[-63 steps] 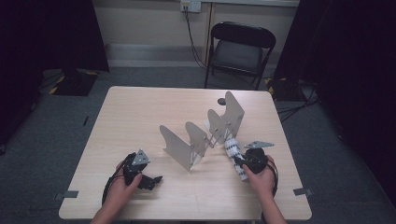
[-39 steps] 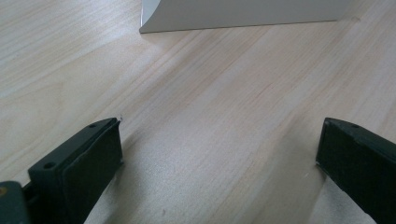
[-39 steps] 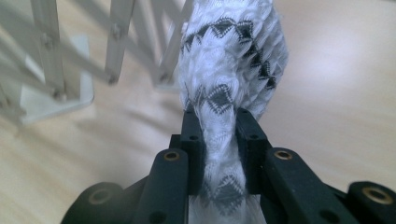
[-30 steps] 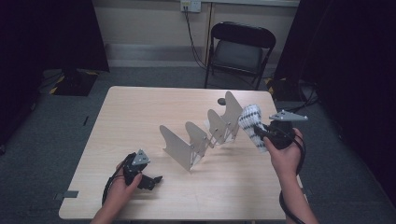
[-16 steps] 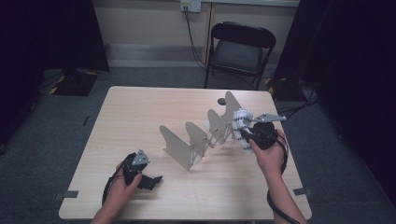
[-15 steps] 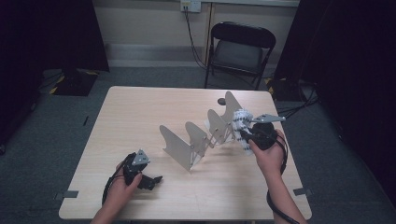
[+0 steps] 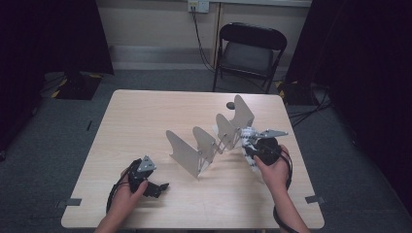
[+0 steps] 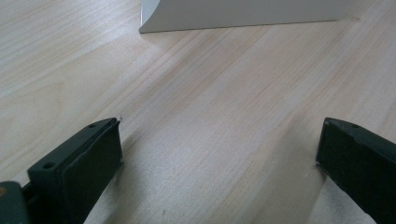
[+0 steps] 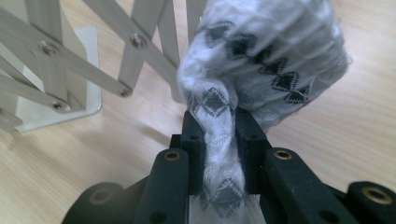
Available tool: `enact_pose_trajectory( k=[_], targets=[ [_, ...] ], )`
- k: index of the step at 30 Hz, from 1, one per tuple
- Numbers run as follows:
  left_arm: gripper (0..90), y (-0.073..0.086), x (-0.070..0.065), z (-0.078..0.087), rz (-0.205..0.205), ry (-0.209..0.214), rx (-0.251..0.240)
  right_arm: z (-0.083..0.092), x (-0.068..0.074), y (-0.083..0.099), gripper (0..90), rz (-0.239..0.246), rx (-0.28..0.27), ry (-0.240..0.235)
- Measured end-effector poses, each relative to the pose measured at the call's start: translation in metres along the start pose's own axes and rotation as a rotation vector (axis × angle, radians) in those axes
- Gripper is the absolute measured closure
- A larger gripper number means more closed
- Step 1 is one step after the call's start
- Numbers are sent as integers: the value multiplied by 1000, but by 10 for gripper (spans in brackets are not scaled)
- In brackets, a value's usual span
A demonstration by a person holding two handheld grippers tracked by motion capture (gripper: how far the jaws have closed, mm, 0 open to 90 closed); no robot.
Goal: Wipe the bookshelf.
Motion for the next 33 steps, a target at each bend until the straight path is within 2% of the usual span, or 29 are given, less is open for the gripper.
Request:
enact_pose_trajectory(
  k=[11,20,23,26,30,33],
  targets=[
    [0,0,0,0,0,0,0,-25,4,33,769,-26,70,-31],
    [0,0,0,0,0,0,0,-34,9,45,769,-31,85,-48],
    [0,0,0,0,0,0,0,-33,10,46,767,-32,88,-52],
    [0,0,0,0,0,0,0,-27,8,49,767,-57,86,-44],
    [0,0,0,0,0,0,0,-15,0,51,767,-77,77,-22],
    [0,0,0,0,0,0,0,0,-9,47,768,-84,59,3]
  ],
)
Point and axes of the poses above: each handheld gripper's, and its own axes: z roughly backward along the jaws, y roughly out of its underside, x roughly to its left, the point moved 5 cm from there along -z, roughly forward along the jaws, and after that the axes turned 9 degrees about z, right-handed, at the moved point
